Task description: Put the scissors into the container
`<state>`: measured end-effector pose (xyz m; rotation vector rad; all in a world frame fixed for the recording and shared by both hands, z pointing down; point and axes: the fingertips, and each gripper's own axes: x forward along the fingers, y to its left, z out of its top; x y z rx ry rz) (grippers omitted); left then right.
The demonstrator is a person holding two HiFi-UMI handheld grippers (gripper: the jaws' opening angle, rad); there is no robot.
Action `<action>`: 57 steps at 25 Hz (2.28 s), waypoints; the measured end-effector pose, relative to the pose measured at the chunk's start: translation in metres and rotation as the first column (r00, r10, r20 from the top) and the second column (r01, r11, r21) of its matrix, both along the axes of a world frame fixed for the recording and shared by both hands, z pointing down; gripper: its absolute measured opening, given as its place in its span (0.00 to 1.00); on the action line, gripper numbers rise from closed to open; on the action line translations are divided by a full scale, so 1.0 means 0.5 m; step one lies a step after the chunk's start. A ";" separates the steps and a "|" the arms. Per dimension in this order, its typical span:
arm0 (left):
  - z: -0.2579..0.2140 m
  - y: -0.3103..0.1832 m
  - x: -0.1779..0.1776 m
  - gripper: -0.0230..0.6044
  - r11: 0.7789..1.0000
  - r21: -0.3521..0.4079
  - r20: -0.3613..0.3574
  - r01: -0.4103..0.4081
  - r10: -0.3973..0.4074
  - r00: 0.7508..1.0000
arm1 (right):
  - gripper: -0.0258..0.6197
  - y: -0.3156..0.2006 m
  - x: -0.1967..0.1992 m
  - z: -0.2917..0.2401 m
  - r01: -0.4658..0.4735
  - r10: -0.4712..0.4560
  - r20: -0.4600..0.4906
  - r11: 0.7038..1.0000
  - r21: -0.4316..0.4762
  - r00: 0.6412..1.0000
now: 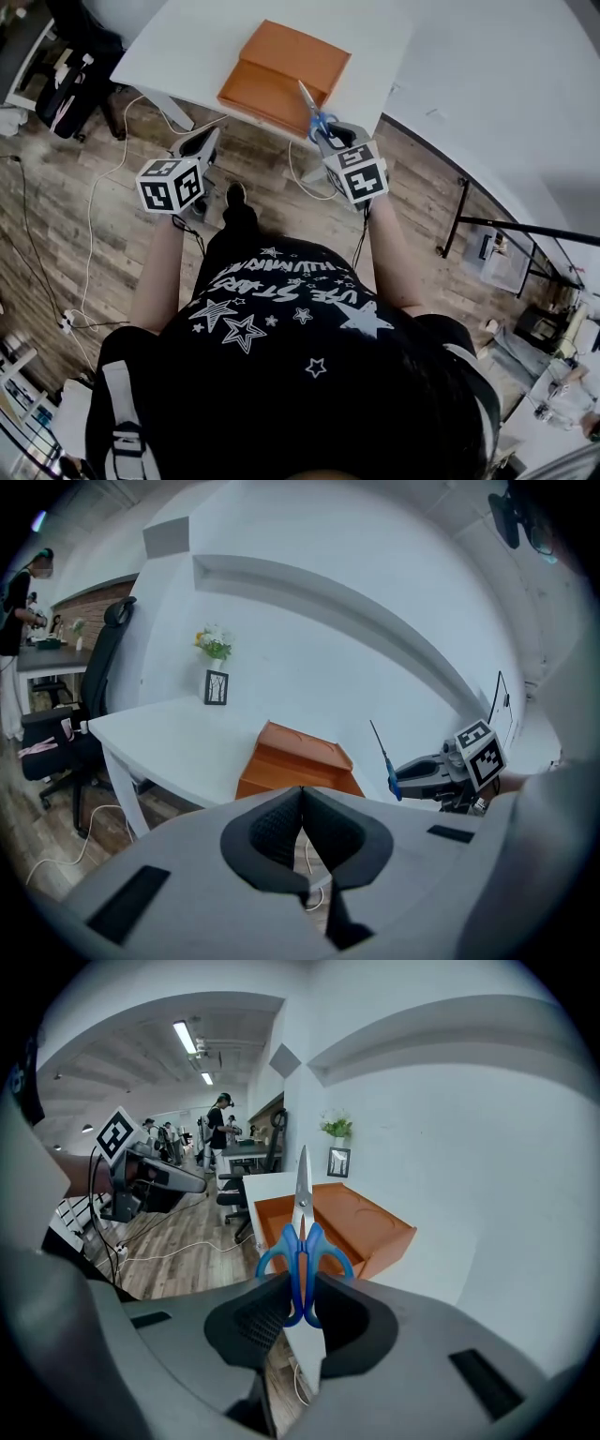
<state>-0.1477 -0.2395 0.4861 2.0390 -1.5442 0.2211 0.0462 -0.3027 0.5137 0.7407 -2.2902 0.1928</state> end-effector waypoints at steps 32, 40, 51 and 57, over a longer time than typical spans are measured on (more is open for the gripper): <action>0.031 -0.346 -0.230 0.07 0.975 -0.044 -0.068 -0.217 0.214 0.975 | 0.19 -0.225 -0.256 0.129 0.162 -0.208 -0.461 0.977 -0.136 0.862; 0.055 -0.369 -0.247 0.07 0.965 -0.065 -0.088 -0.254 0.248 0.965 | 0.19 -0.239 -0.286 0.160 0.161 -0.235 -0.518 0.970 -0.183 0.822; 0.067 -0.395 -0.283 0.07 0.958 -0.068 -0.104 -0.277 0.270 0.957 | 0.19 -0.245 -0.311 0.192 0.159 -0.261 -0.566 0.962 -0.224 0.782; 0.074 -0.404 -0.295 0.07 0.955 -0.071 -0.112 -0.287 0.278 0.954 | 0.19 -0.245 -0.310 0.196 0.150 -0.260 -0.589 0.962 -0.230 0.765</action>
